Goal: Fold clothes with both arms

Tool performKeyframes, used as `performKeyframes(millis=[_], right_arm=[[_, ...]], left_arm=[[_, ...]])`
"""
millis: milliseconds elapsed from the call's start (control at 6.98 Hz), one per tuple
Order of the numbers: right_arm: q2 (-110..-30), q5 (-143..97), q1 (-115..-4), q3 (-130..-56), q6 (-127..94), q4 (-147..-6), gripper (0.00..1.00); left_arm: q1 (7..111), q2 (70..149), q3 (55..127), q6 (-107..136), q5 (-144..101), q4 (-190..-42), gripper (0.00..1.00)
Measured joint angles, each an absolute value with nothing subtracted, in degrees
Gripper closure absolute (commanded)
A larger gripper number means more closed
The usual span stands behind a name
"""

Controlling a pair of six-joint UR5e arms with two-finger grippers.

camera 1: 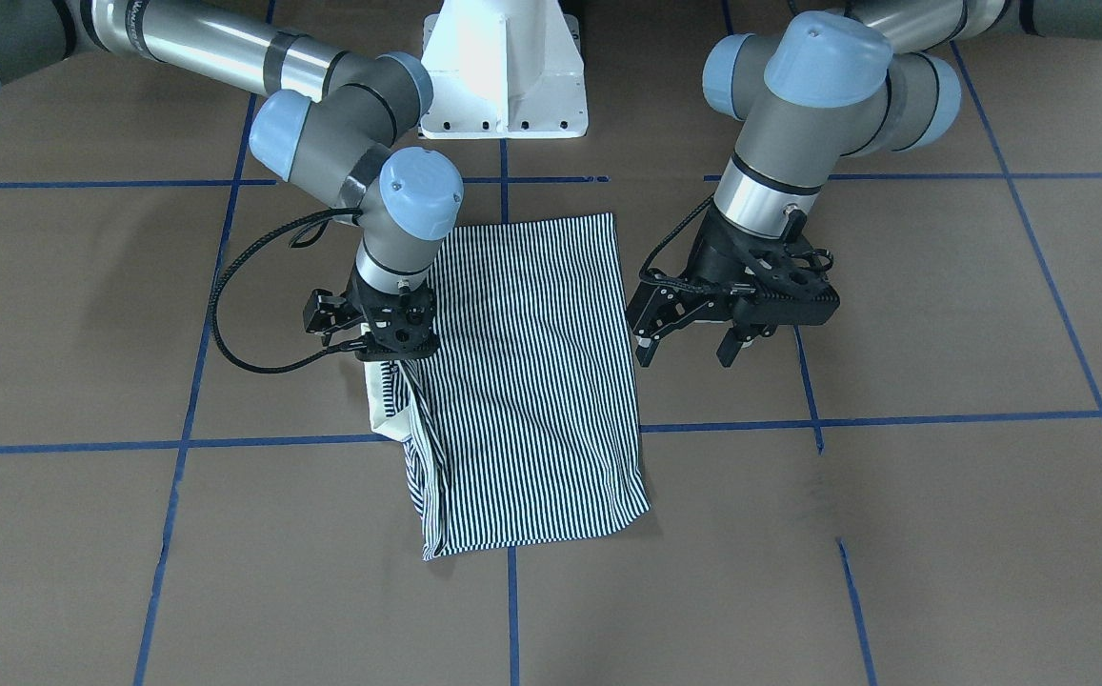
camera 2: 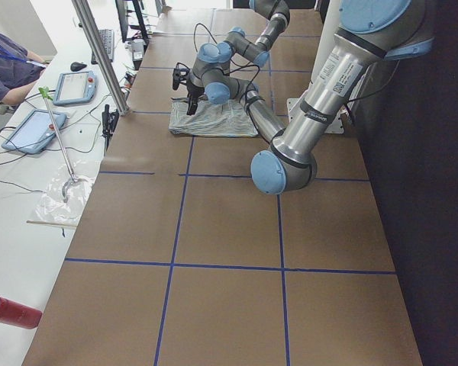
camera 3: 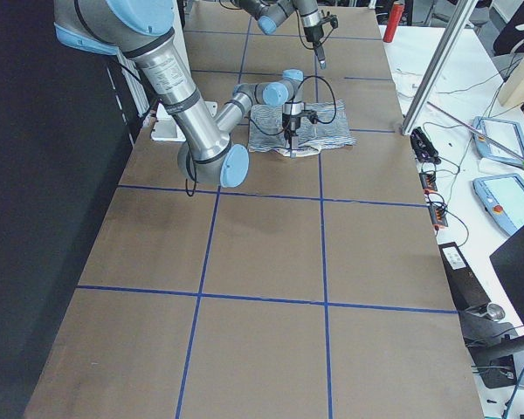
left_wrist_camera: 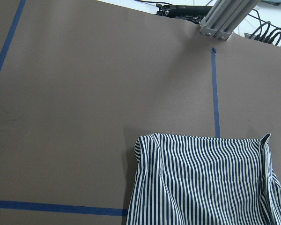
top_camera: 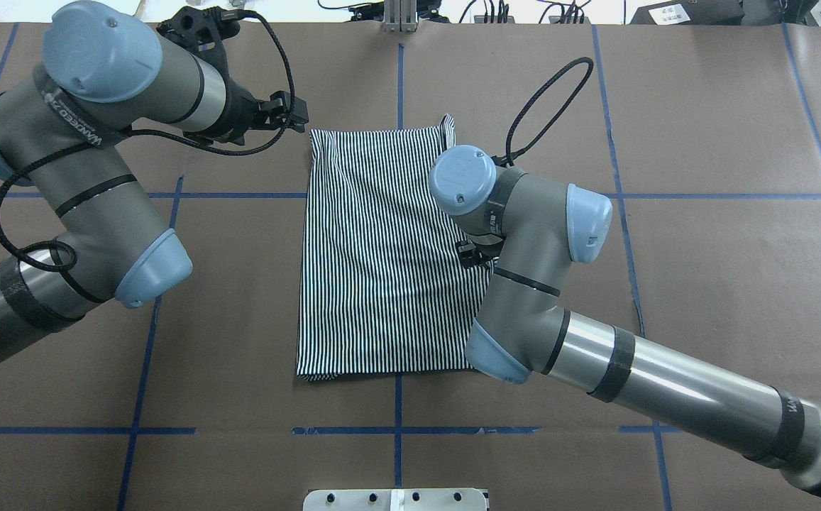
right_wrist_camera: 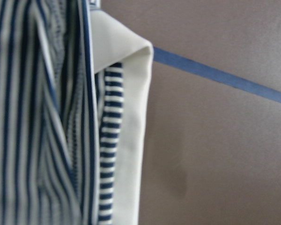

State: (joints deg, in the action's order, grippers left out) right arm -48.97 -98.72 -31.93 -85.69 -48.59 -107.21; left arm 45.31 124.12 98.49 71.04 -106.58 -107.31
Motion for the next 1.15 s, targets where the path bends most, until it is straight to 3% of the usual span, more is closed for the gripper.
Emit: performKeyframes(millis=[286, 430, 859, 1145], right_arm=[[-53.82, -99.11, -34.79, -90.58, -44.26, -107.72, 0.0], [-53.15, -100.48, -36.28, -91.86, -43.34, -107.67, 0.0], [-43.06, -104.64, -39.21, -83.84, -44.03, -101.81, 0.0], [-45.71, -112.64, -41.79, -89.34, -46.23, -99.79, 0.0]], left_arm=[[45.27, 124.25, 98.56, 71.16, -106.69, -107.39, 0.0], [45.28, 124.31, 98.74, 71.18, -106.73, -107.4, 0.0], [45.27, 124.0, 98.9, 71.25, -106.81, -107.23, 0.0], [44.16, 121.24, 99.77, 80.52, -111.81, -106.97, 0.0]])
